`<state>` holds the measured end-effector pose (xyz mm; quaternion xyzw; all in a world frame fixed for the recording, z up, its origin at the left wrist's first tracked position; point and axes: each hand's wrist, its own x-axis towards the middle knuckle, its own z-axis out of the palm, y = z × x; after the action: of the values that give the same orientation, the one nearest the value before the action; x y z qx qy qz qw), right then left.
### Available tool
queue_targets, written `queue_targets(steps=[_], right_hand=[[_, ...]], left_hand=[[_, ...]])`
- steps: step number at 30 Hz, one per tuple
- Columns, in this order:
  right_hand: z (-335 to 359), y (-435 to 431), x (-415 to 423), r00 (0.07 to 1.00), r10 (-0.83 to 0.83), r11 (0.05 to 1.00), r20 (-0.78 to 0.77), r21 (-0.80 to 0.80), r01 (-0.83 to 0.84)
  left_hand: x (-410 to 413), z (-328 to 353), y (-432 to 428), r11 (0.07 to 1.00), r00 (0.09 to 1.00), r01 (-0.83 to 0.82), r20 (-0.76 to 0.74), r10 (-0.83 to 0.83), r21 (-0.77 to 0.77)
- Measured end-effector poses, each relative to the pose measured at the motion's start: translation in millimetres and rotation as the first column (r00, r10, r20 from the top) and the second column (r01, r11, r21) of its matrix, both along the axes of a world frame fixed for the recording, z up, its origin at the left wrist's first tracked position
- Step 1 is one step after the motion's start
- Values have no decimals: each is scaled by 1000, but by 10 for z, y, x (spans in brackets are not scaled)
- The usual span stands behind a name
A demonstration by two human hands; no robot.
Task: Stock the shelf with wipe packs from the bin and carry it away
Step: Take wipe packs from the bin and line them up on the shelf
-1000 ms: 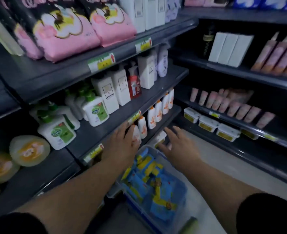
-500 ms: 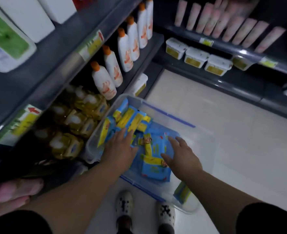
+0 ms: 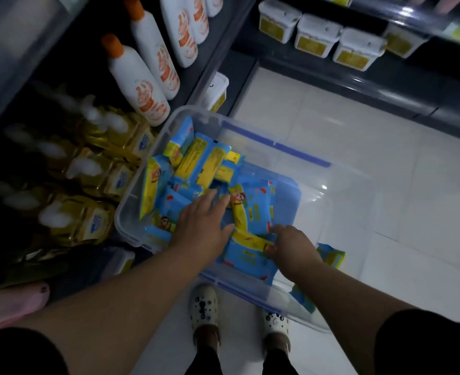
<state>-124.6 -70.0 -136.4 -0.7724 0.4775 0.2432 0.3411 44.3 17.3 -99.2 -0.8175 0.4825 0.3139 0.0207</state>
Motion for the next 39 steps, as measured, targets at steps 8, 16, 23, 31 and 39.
queue_targets(steps=[8, 16, 23, 31, 39], right_hand=[[-83, 29, 201, 988, 140, 990, 61, -39, -138], [-173, 130, 113, 958, 286, 952, -9, -111, -285], [30, -92, 117, 785, -510, 855, 351, 308, 418], [100, -80, 374, 356, -919, 337, 167, 801, 495], [-283, -150, 385, 860, -359, 917, 363, -36, 398]], left_hand=[[-37, -25, -68, 999, 1000, -7, 14, 7, -31], [-124, -86, 23, 1000, 1000, -6, 23, 6, -11], [-153, -19, -26, 983, 992, -126, -34, 123, -134], [-131, -101, -158, 847, 803, -516, -418, 426, -129], [172, -140, -131, 725, 770, -619, -416, 484, -302]])
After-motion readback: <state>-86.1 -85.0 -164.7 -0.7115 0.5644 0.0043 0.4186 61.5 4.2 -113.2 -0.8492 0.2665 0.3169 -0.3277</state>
